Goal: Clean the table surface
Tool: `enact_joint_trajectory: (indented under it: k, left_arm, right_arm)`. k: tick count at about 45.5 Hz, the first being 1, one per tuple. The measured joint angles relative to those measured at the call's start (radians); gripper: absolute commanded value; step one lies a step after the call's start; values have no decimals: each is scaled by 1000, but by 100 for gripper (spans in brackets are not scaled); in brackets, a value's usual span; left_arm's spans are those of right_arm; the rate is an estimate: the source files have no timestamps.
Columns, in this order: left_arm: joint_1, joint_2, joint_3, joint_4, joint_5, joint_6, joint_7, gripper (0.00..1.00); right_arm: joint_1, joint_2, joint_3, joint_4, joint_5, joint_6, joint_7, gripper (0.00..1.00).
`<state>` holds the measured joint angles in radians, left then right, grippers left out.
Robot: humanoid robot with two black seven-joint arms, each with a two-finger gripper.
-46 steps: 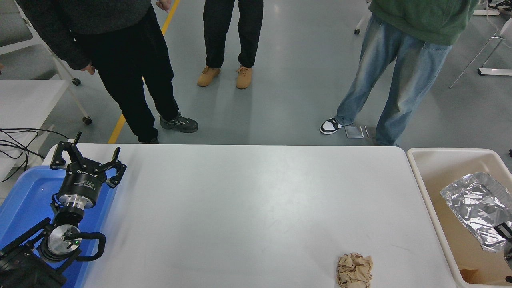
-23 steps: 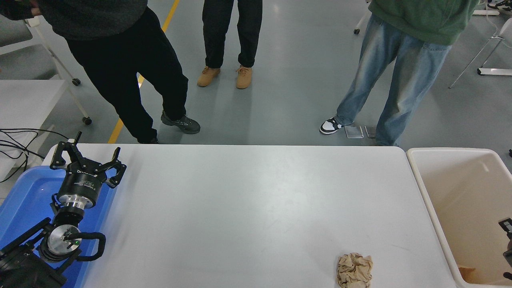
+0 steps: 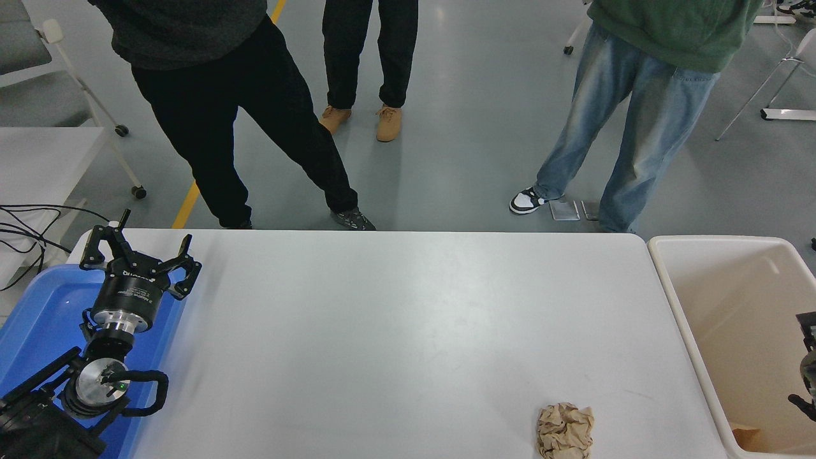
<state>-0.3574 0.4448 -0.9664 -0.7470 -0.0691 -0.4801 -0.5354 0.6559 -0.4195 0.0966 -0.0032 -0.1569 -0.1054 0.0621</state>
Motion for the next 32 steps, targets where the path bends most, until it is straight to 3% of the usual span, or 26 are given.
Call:
enact_joint_trajectory:
  k: [32]
  left_arm:
    - [0,0,0,0,0,0,0,99]
  right_arm:
    - [97,-140,300,69,151,266,6,99]
